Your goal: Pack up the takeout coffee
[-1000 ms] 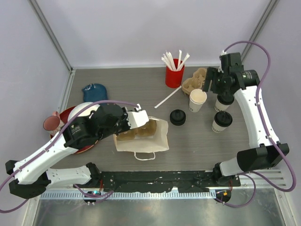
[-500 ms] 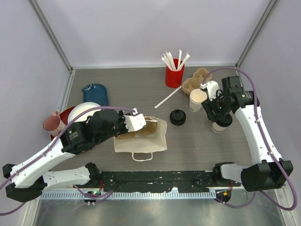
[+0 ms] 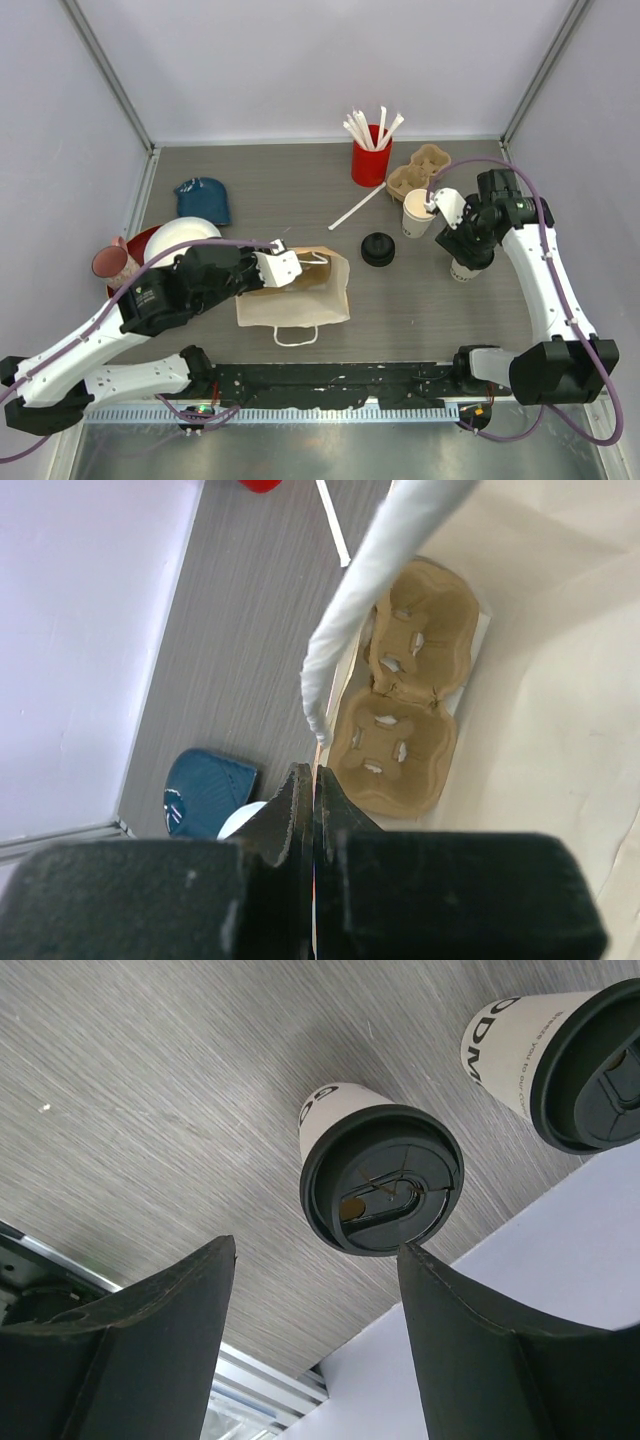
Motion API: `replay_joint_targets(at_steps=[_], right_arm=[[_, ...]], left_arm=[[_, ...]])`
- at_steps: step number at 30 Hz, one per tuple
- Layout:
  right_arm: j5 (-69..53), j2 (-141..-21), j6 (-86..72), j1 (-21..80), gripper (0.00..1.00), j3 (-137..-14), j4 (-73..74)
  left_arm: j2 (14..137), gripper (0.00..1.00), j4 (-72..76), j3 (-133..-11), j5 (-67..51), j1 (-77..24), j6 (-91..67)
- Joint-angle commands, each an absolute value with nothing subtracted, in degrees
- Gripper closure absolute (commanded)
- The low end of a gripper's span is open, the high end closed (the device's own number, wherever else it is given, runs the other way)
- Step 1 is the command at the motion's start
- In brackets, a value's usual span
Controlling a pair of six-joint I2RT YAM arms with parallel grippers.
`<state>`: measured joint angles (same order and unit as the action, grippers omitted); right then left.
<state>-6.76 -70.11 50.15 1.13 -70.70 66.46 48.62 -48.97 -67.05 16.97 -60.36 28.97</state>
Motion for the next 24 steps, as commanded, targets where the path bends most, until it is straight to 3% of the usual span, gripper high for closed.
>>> replay_joint_targets(at_steps=[1,15,24], right_arm=[[-5.2,-70.2,55.8,-1.2,0.29,-70.0,67.1],[-4.7,-72.6,60.2,-3.8,0.36,-66.6,61.6],[-6.9,-72.4,60.3,-4.1,0.52,-64.8,61.0]], left_arm=[[48.0,1.00,-44.6,-67.1,16.9,-60.6,29.4],[49.0,1.00,-45.2,-68.1,16.5,-60.6,28.0],[49.7,1.00,-45.3,-68.7,17.0,-60.7,27.7]])
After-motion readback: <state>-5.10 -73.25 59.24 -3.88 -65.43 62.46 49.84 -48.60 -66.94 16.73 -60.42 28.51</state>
